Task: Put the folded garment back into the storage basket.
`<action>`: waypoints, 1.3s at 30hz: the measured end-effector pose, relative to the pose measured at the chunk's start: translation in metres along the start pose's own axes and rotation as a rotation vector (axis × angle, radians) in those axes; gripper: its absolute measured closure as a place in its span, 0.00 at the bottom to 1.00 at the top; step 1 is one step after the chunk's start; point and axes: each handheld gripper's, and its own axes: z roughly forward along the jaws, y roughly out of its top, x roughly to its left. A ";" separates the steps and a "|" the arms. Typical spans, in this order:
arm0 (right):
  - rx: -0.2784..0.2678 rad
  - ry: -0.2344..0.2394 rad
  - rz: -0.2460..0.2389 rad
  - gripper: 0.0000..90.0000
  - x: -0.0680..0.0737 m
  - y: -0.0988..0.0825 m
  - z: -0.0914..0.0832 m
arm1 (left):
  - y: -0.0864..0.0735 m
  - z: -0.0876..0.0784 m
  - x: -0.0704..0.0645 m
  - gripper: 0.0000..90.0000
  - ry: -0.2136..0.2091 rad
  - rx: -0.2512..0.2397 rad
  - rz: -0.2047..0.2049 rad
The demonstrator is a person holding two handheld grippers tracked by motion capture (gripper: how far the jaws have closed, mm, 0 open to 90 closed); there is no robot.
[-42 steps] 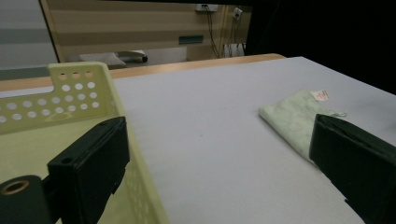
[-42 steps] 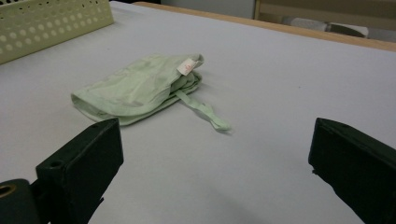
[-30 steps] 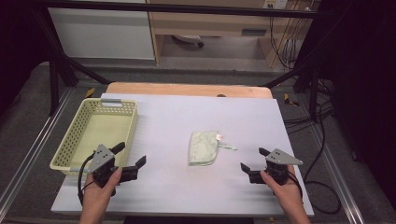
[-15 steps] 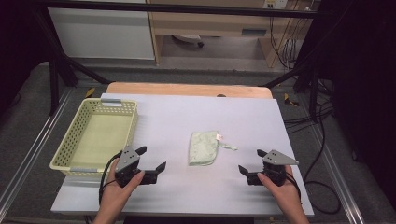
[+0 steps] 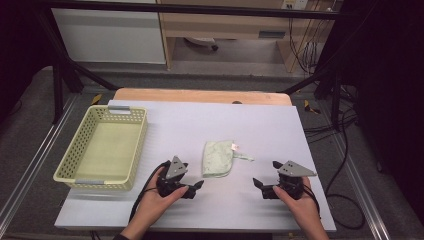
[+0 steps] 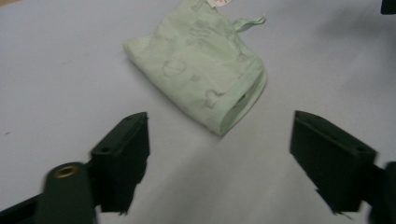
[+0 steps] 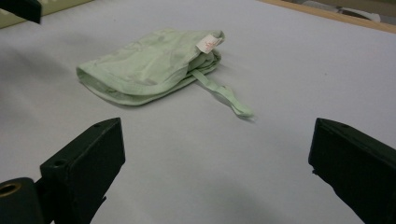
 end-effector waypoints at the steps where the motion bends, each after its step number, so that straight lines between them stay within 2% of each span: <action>1: -0.005 -0.005 -0.007 0.05 0.000 0.001 -0.001 | 0.001 0.005 -0.001 0.31 -0.009 0.002 -0.005; 2: -0.012 -0.007 -0.004 0.05 0.000 0.001 -0.001 | 0.003 0.014 -0.001 0.30 -0.020 0.012 -0.005; 5: -0.021 -0.015 0.007 0.05 0.000 0.002 -0.002 | 0.003 0.022 -0.002 0.32 -0.011 0.030 0.005; 7: -0.014 -0.012 0.007 0.05 -0.001 0.001 -0.002 | 0.003 0.030 -0.004 0.39 0.012 0.059 0.018; 10: -0.005 -0.008 0.010 0.05 -0.001 0.001 -0.001 | 0.003 0.035 -0.004 0.48 0.010 0.078 0.020; 11: -0.005 -0.008 0.010 0.05 -0.001 0.001 -0.001 | 0.002 0.037 -0.004 0.48 0.011 0.086 0.022; 12: -0.003 -0.007 0.010 0.05 -0.001 0.001 -0.001 | 0.002 0.038 -0.005 0.55 0.009 0.091 0.023; 14: -0.006 -0.010 0.004 0.05 0.000 0.002 -0.001 | 0.002 0.041 -0.006 0.63 0.002 0.088 0.029; 16: -0.007 -0.010 0.002 0.05 0.000 0.002 -0.001 | 0.001 0.045 -0.006 0.65 0.002 0.100 0.028; 17: -0.006 -0.009 0.001 0.05 0.000 0.002 -0.001 | 0.002 0.045 -0.005 0.69 0.005 0.102 0.023; 20: -0.001 -0.006 0.001 0.05 0.001 0.002 -0.001 | 0.003 0.046 -0.005 0.73 0.013 0.104 0.013; 23: 0.002 -0.004 -0.003 0.05 0.001 0.002 0.000 | 0.003 0.047 -0.007 0.76 0.012 0.107 0.029; 25: 0.002 0.000 -0.008 0.05 0.002 0.002 0.000 | 0.003 0.046 -0.010 0.88 0.005 0.110 0.042; 27: 0.003 0.000 -0.012 0.05 0.003 0.003 0.000 | 0.003 0.046 -0.012 0.94 0.012 0.111 0.053; 32: 0.001 0.005 -0.016 0.05 0.005 0.003 0.000 | 0.004 0.045 -0.011 0.97 0.007 0.120 0.039; 39: 0.004 0.013 -0.024 0.05 0.008 0.004 0.000 | 0.002 0.036 -0.010 0.98 -0.004 0.148 0.025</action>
